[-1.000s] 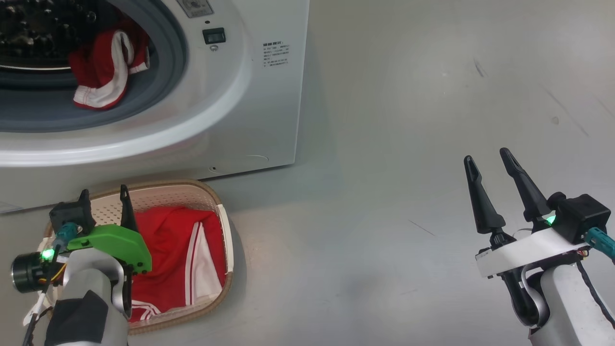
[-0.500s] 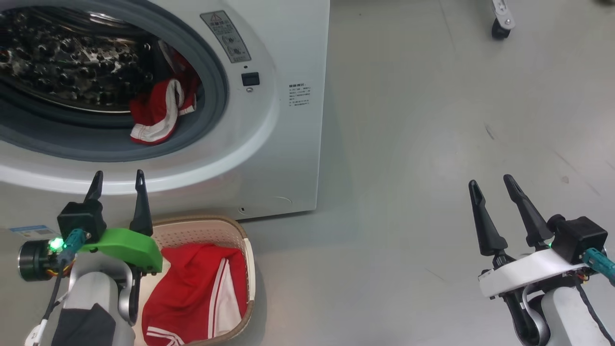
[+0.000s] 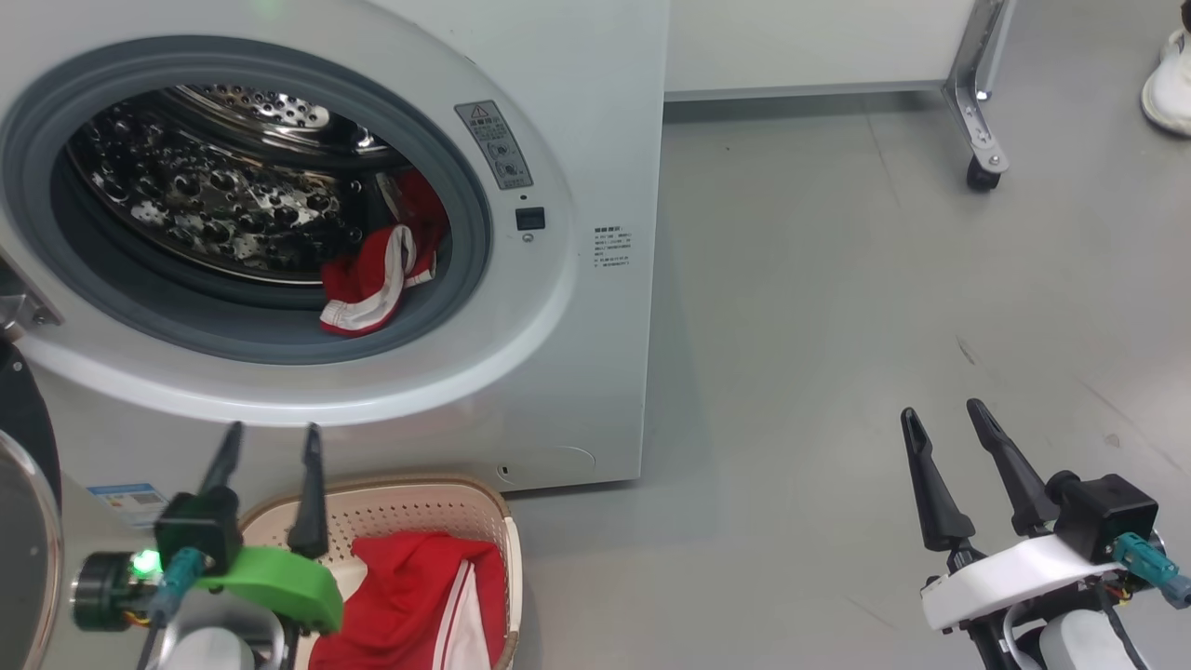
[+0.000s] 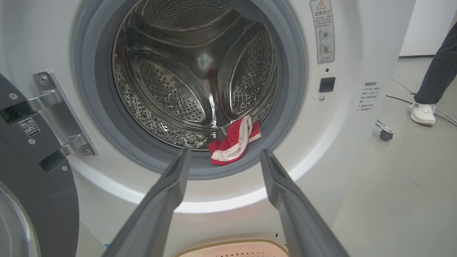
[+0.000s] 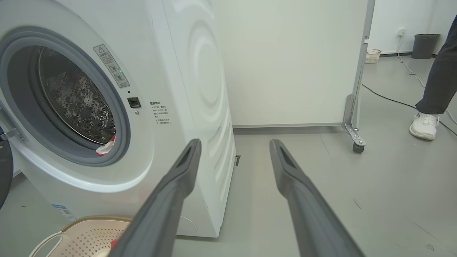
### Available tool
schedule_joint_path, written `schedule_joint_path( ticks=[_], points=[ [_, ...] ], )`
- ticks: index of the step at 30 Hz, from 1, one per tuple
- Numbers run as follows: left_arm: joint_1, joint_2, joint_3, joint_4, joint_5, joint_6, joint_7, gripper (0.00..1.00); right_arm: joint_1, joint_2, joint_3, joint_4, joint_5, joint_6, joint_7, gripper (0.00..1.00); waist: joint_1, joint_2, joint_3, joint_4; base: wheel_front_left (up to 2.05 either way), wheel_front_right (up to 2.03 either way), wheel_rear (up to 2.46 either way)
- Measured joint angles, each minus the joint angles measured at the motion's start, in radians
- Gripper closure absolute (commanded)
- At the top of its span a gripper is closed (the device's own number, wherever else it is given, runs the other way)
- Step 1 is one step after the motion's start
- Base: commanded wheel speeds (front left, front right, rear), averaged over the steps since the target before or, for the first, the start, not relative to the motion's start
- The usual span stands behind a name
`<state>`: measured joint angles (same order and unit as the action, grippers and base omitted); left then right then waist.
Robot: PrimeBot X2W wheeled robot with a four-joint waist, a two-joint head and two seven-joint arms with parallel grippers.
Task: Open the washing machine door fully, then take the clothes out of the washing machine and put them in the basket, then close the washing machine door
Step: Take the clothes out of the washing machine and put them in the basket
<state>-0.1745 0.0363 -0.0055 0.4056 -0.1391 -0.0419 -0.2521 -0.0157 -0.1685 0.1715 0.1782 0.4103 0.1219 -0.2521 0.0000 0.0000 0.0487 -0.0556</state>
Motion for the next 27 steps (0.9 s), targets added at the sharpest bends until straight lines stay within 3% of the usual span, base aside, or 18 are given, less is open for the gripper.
schedule_joint_path(
  ticks=[12, 27],
  points=[
    [0.084, -0.002, -0.064, -0.086, -0.022, -0.006, 0.000, 0.00, 0.025, 0.008, 0.013, -0.018, -0.015, 0.000, 0.000, 0.00, 0.0000, 0.0000, -0.028, 0.009, 0.00, 0.00, 0.00],
    [0.143, -0.001, -0.121, -0.154, -0.060, 0.028, 0.000, 0.00, 0.047, 0.008, 0.025, -0.025, -0.025, 0.000, 0.000, 0.00, 0.0000, 0.0000, -0.038, 0.003, 0.00, 0.00, 0.00]
  ],
)
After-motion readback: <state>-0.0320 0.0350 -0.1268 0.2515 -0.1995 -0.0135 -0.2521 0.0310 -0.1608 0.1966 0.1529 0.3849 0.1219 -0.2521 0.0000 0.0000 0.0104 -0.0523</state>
